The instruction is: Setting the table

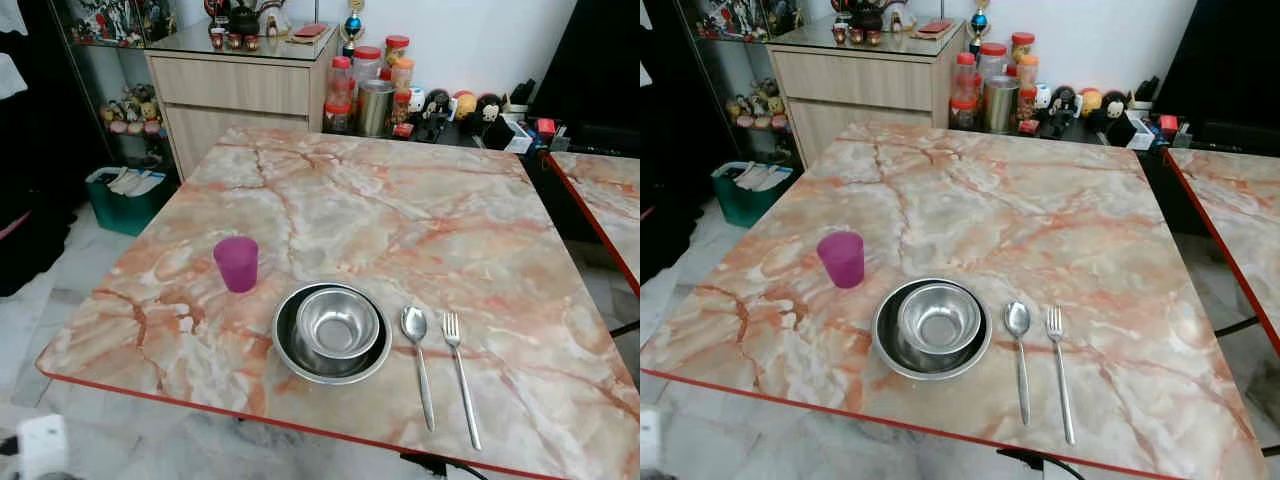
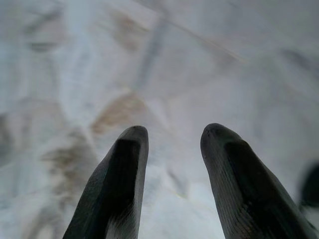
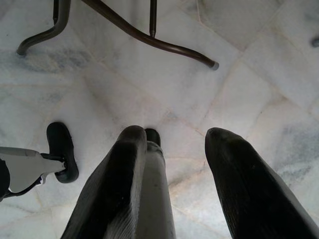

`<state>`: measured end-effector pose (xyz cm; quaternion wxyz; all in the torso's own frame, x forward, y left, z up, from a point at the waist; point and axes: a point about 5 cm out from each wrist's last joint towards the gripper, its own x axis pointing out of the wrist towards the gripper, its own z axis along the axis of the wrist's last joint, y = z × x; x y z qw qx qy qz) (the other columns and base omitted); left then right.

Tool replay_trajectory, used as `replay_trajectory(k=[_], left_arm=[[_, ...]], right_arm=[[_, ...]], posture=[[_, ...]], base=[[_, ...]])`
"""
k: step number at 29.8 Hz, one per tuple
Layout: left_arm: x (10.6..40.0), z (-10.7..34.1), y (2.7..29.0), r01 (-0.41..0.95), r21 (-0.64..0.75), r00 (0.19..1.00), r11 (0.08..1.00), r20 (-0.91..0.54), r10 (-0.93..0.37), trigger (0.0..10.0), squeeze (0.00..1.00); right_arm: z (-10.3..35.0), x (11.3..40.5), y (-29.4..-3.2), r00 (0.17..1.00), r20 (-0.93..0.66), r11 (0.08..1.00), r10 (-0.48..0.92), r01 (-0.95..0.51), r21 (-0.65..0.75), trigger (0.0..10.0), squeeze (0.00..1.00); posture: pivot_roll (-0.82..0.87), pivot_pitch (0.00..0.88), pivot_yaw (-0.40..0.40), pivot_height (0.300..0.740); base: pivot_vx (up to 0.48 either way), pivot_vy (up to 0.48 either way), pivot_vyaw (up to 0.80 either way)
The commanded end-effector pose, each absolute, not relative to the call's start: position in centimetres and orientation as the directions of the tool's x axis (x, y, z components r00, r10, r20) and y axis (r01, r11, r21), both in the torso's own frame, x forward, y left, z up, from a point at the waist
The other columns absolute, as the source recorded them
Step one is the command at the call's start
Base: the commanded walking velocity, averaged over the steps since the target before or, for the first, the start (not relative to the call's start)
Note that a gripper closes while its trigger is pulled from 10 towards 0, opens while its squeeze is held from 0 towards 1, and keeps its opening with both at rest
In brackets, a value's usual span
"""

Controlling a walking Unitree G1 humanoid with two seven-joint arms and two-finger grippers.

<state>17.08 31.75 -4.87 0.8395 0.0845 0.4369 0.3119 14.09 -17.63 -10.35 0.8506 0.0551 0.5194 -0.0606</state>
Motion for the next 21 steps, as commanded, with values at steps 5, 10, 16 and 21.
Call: replay_trajectory(k=[5, 10, 16, 21], left_arm=[[17.1, -6.5, 28.5, -0.290, 0.297, 0.485, 0.910, -0.774, 0.407, 10.0, 0.00], [17.2, -7.4, 25.9, -0.202, 0.231, 0.502, 0.952, -0.810, 0.303, 10.0, 0.00], [16.8, -8.0, 24.5, -0.180, 0.185, 0.501, 0.966, -0.828, 0.251, 10.0, 0.00], [16.5, -8.1, 24.8, -0.191, 0.202, 0.487, 0.960, -0.830, 0.272, 10.0, 0.00]], right_arm=[[-10.2, 14.4, -17.7, 0.457, -0.888, 0.988, -0.051, 0.152, 0.021, 10.0, 0.00], [-10.2, 14.6, -17.5, 0.464, -0.884, 0.989, -0.048, 0.147, 0.023, 10.0, 0.00], [-10.2, 14.6, -17.6, 0.469, -0.881, 0.987, -0.052, 0.157, 0.025, 10.0, 0.00], [-10.1, 14.6, -17.6, 0.472, -0.880, 0.987, -0.053, 0.160, 0.027, 10.0, 0.00]], posture=[[0.03, 0.000, -0.017, 0.740], [0.03, 0.000, -0.012, 0.740], [0.02, 0.000, -0.008, 0.740], [0.03, 0.000, -0.011, 0.740]], base=[[0.000, 0.000, 0.00], [0.000, 0.000, 0.00], [0.000, 0.047, 0.00], [0.000, 0.440, 0.00]])
